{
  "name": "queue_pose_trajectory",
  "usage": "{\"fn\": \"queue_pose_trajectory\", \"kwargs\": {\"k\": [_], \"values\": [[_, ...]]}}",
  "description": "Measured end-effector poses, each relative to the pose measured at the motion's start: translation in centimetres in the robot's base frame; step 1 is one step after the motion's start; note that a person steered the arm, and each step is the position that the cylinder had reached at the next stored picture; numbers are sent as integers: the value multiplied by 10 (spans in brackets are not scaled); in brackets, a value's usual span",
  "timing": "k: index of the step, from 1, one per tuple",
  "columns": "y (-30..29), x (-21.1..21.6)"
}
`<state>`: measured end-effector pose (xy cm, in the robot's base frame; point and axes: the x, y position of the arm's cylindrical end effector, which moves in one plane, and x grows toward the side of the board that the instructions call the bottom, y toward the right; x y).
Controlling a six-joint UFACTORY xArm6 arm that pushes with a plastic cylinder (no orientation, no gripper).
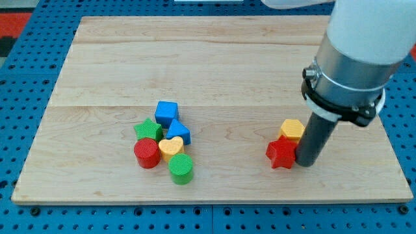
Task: Push the red star along with the yellow hexagon to the top
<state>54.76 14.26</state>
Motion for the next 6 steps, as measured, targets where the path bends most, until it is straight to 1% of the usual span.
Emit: {"fn": "queue_pose_trajectory", "kwargs": {"k": [1, 2, 3, 5, 6], "values": [[0, -2], [-29, 18], [-87, 19], [-96, -32], [-82, -27]]}}
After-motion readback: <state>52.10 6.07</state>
